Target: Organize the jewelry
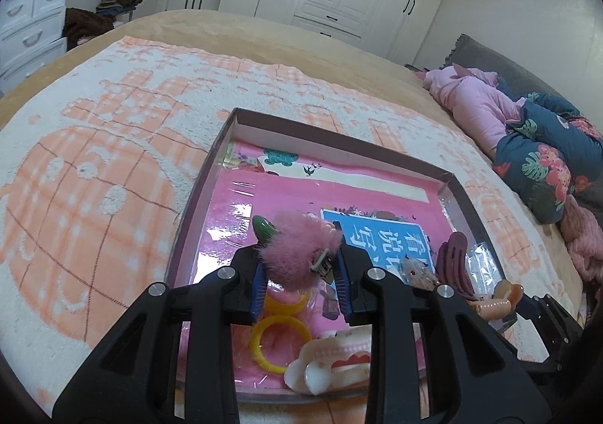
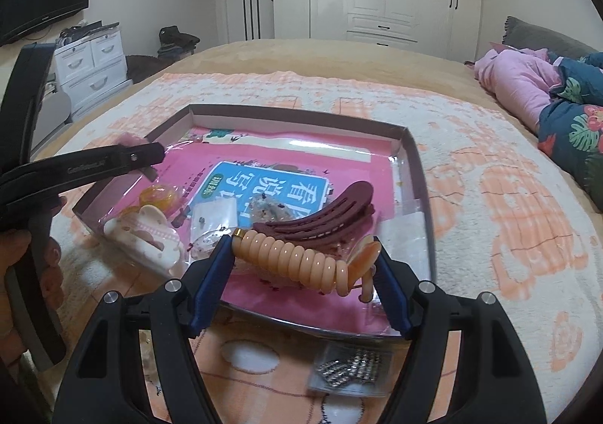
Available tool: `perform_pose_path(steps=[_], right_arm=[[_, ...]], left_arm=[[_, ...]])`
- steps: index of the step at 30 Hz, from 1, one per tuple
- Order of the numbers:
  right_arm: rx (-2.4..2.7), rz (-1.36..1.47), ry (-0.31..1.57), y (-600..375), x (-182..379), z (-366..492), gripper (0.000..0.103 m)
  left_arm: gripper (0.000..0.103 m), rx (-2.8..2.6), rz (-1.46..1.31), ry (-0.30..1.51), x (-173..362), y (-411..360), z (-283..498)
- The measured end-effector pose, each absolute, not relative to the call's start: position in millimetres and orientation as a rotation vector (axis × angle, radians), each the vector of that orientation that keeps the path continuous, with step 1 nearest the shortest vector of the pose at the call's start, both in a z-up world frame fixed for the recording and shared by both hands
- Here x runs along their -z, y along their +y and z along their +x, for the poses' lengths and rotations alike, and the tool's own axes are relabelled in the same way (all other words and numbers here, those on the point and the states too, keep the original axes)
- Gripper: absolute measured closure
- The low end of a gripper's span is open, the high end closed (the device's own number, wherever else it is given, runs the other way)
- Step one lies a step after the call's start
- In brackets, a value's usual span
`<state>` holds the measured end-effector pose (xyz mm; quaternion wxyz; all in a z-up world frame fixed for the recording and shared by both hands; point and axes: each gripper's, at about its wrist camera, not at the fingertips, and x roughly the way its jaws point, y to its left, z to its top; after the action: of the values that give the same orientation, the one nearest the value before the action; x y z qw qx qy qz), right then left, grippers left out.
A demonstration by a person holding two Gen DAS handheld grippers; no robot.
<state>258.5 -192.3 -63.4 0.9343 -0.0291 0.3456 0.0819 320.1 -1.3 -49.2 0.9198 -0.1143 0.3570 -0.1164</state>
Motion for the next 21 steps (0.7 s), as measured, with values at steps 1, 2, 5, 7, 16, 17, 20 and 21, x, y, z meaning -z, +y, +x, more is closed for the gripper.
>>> perform_pose_path(steps=[1, 2, 5, 7, 16, 17, 20, 21], right_arm=[[-0.171, -0.060, 0.707, -192, 64, 258, 0.033], [-0.172, -0.061, 0.707, -191, 64, 258, 0.033], [-0.174, -0.055, 0.705, -191, 64, 255, 0.028], [-0.172, -0.057, 0.695, -192, 62, 252, 0.025], [-0.160, -0.056, 0.635, -203, 51, 222, 0.017], [-0.159, -0.056, 0.629, -204, 50, 218, 0.016], [-0.157, -0.063, 0.607, -209, 46, 203, 0.015], [-0.153, -0.068, 0.597, -211, 45, 197, 0.015]], left_arm=[[0.082, 0.240, -0.231, 0.734, 50, -2, 321], [0.081, 0.240, -0.230, 0.735, 50, -2, 321], [0.077, 0.243, -0.231, 0.738, 51, -3, 321], [0.068, 0.245, -0.228, 0.733, 50, -3, 319], [0.039, 0.243, -0.190, 0.676, 38, -10, 293], [0.036, 0.242, -0.184, 0.665, 36, -11, 288], [0.030, 0.241, -0.173, 0.639, 29, -12, 274], [0.029, 0.241, -0.170, 0.629, 27, -13, 268]])
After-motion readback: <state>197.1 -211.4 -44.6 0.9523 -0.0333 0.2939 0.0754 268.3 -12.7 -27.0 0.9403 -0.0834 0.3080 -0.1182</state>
